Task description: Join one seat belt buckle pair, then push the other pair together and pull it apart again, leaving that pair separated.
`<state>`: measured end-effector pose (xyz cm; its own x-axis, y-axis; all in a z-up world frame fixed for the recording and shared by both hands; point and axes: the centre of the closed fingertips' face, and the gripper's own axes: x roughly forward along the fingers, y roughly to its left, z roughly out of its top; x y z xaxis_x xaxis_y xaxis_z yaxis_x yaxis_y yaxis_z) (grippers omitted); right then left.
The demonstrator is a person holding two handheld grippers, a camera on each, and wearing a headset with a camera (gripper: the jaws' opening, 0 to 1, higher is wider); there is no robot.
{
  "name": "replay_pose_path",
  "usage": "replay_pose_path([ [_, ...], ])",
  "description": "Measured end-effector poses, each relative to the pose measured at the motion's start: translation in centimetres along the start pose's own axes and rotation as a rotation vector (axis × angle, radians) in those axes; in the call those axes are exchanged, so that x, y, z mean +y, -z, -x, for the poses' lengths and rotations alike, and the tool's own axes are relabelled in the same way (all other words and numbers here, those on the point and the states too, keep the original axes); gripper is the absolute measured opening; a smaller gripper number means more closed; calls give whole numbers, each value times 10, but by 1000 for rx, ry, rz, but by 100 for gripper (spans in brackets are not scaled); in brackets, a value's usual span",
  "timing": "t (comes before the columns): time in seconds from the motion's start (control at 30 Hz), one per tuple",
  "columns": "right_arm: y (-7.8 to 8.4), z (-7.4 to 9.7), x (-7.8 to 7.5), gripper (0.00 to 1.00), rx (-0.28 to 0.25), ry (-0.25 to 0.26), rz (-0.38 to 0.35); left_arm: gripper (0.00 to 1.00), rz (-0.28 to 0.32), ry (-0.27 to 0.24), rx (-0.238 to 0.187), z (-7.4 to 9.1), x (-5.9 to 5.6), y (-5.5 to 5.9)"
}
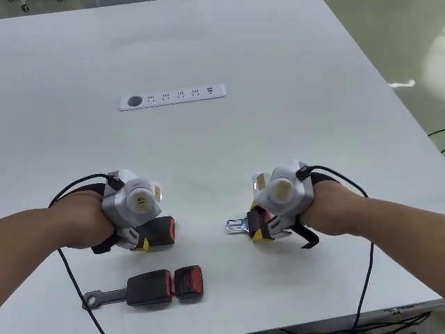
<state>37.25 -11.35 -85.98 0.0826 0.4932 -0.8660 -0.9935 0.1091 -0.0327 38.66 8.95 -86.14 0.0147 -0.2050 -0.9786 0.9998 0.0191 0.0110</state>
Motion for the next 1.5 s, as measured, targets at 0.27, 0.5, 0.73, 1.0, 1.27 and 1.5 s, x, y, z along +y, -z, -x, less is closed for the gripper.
replay_pose_path([
  [0.27, 12, 8, -2, 37, 12, 28, -6, 33, 31, -10, -5, 1, 1, 0],
  [0.5, 13, 15, -8, 51, 20, 122, 42, 34, 31, -40, -15, 3, 1, 1],
  [0.73, 6, 39, -3, 60, -153, 210, -182, 38, 165, -119, -118, 18, -1, 9],
  [1.0, 4, 55, 31, 67, -264, 264, -326, 66, 352, -281, -230, 62, -21, 39],
  [1.27, -12, 60, 64, 68, -345, 261, -422, 65, 546, -313, -367, 87, -67, 72],
  [1.5, -2, 80, 68, 81, -360, 328, -465, 79, 623, -353, -376, 103, -99, 100],
])
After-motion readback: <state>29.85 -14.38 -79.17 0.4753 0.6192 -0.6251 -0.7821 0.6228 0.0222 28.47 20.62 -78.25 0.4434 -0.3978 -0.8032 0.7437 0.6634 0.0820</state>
